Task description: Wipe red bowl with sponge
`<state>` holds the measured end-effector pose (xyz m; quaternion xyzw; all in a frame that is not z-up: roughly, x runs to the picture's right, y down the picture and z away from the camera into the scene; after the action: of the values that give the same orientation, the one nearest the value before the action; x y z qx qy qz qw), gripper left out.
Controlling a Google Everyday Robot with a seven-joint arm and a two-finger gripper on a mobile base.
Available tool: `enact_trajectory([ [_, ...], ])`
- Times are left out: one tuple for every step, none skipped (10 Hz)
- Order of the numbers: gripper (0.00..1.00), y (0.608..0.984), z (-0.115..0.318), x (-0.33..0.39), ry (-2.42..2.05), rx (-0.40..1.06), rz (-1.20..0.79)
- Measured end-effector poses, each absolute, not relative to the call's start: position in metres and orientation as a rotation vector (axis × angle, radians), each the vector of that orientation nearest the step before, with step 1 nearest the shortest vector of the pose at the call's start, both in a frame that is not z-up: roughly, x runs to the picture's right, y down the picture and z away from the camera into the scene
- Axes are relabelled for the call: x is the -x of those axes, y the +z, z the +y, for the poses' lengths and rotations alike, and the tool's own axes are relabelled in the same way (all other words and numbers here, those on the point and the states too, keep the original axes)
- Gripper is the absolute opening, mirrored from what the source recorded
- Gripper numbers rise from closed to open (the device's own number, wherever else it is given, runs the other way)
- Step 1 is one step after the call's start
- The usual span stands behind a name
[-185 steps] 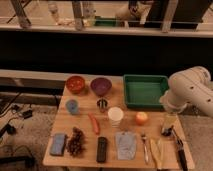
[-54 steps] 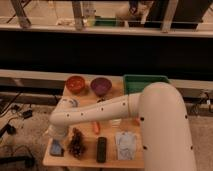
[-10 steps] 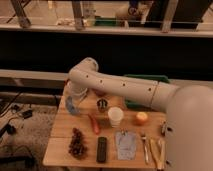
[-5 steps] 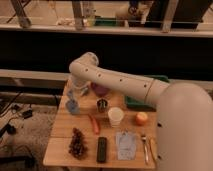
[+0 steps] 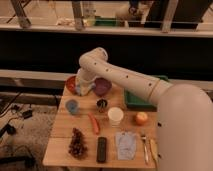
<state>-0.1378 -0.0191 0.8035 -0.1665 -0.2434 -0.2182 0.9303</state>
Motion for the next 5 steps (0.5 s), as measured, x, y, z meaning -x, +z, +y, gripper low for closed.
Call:
enact_trajectory([
  [0.09,0.8033,-0.0191,0.1395,-0.448,0.341,-0.500],
  [0.09,0.8032,-0.0187,0.1406,-0.449,0.341,-0.501],
  [0.09,0.8033,-0.0189,0.1404,-0.449,0.340,-0.500],
  [0.09,0.8036,-0.0189,0.1383,-0.447,0.341,-0.499],
  [0.09,0.8036,-0.0189,0.1383,-0.447,0.340,-0.499],
])
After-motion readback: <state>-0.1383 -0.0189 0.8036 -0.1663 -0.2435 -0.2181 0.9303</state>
